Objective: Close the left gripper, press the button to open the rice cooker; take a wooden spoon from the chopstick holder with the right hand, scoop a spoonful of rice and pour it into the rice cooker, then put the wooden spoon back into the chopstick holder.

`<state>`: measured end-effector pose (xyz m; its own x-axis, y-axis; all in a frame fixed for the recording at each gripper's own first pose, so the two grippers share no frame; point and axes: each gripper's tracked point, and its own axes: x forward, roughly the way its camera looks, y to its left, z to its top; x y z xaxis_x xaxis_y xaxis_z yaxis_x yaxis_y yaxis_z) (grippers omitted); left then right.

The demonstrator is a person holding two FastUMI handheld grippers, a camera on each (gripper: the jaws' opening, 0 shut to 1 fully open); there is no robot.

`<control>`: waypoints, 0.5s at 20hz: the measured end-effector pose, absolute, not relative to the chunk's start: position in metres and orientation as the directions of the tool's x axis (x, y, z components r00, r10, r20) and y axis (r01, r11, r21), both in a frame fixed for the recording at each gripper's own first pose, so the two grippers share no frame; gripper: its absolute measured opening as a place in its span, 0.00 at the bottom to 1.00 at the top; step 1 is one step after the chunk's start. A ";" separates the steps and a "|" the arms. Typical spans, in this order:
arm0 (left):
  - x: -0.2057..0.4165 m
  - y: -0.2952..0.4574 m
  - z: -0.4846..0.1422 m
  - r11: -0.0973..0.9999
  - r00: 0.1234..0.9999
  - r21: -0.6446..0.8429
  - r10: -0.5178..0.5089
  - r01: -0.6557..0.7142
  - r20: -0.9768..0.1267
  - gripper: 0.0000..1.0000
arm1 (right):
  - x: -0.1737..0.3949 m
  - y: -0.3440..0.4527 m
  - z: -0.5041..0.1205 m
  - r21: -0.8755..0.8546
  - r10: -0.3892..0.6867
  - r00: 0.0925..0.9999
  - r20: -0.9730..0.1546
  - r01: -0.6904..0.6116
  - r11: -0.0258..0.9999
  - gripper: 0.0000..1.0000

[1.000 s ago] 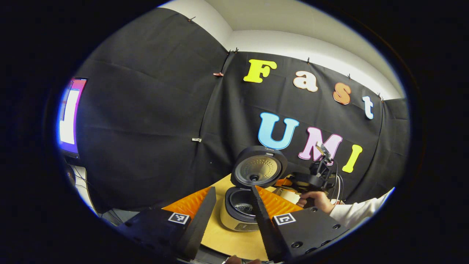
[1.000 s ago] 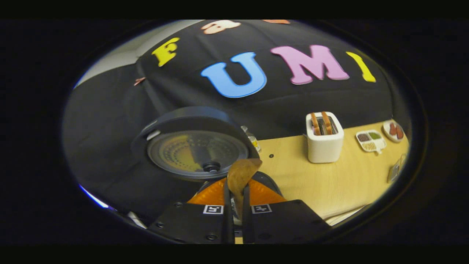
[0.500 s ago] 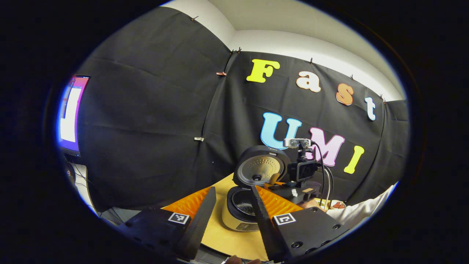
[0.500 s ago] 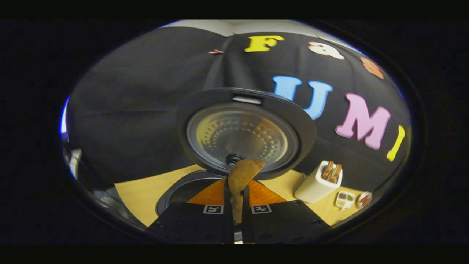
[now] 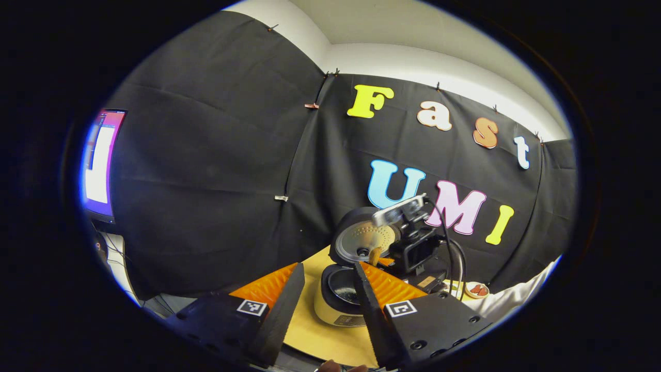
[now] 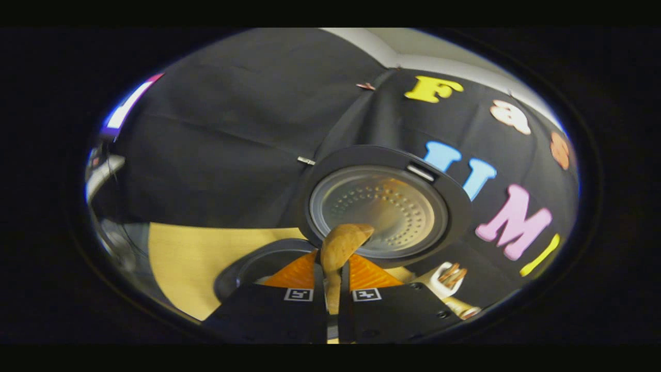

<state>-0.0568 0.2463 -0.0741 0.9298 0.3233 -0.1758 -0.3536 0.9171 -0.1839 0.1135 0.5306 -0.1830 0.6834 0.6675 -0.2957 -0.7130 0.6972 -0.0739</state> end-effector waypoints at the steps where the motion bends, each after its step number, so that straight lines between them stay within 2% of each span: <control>1: -0.056 0.246 -0.074 0.918 0.930 -0.182 0.323 -0.353 -0.176 0.69 | 0.117 0.525 -0.177 0.092 0.659 0.682 -0.318 -0.669 0.737 0.14; 3: -0.056 0.244 -0.073 0.920 0.932 -0.178 0.319 -0.348 -0.173 0.69 | 0.130 0.508 -0.164 0.340 0.657 0.677 -0.332 -0.564 0.753 0.16; 6: -0.053 0.240 -0.073 0.923 0.935 -0.182 0.308 -0.338 -0.175 0.69 | 0.148 0.469 -0.147 0.621 0.669 0.665 -0.332 -0.380 0.686 0.10; 8: -0.049 0.236 -0.073 0.927 0.939 -0.184 0.297 -0.328 -0.175 0.69 | 0.160 0.433 -0.141 0.718 0.664 0.678 -0.315 -0.288 0.634 0.09; 10: -0.043 0.229 -0.072 0.933 0.943 -0.177 0.283 -0.313 -0.174 0.69 | 0.168 0.391 -0.138 0.768 0.644 0.700 -0.308 -0.217 0.603 0.13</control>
